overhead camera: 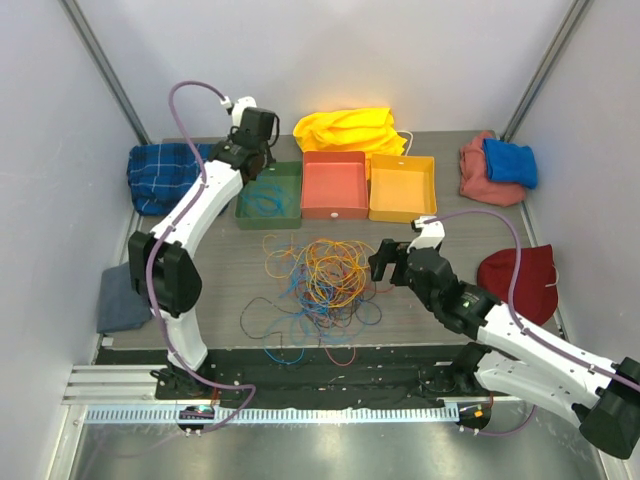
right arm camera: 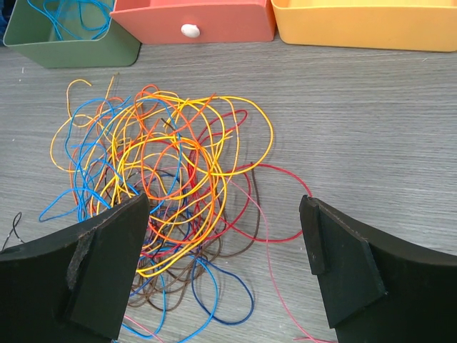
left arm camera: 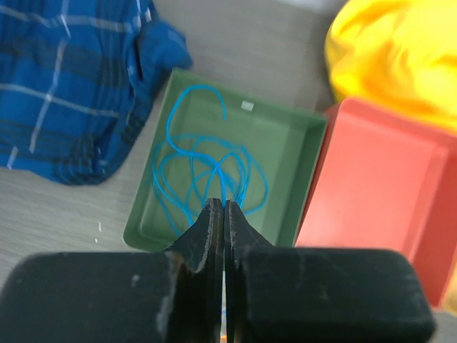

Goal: Untangle the cables

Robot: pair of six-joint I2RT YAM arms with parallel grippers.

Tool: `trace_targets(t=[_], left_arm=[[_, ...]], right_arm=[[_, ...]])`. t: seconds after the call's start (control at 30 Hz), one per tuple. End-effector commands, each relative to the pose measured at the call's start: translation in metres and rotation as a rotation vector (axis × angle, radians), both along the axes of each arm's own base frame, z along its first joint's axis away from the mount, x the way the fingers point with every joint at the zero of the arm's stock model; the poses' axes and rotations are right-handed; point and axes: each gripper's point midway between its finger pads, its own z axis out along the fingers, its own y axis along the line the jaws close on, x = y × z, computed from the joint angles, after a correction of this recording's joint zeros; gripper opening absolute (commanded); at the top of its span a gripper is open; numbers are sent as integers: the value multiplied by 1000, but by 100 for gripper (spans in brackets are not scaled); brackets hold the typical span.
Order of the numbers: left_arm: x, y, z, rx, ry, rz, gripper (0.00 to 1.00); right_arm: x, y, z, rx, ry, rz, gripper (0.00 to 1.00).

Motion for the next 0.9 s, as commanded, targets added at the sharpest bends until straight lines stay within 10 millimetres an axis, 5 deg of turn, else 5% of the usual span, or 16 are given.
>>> trace_targets(t=[0.0,0.2,0.3,0.37,0.47,0.73,0.87], left_arm=[[-3,-19,-18,-47,23,-45,14],[-21,-10,-21,0,54,-30,88],[-33,-4,4,-20,2,-10,99],[-46,-5,25,-42,-40,-20,99],[-77,-21,20,-36,-18,-77,99],[-199,-75,-89,-117,259,-309,87],[-234,-93,-124,-118,334,-388,81]], right_arm=[[5,-1,10,13,-38,-19,96],[5,2,8,11,-29,-11,96],[5,3,7,12,-27,-10,96],[6,3,7,16,-27,-13,96],[7,-2,1,6,-17,-45,96],[10,-9,-7,3,-12,-102,96],[9,-1,-11,11,16,-76,96]])
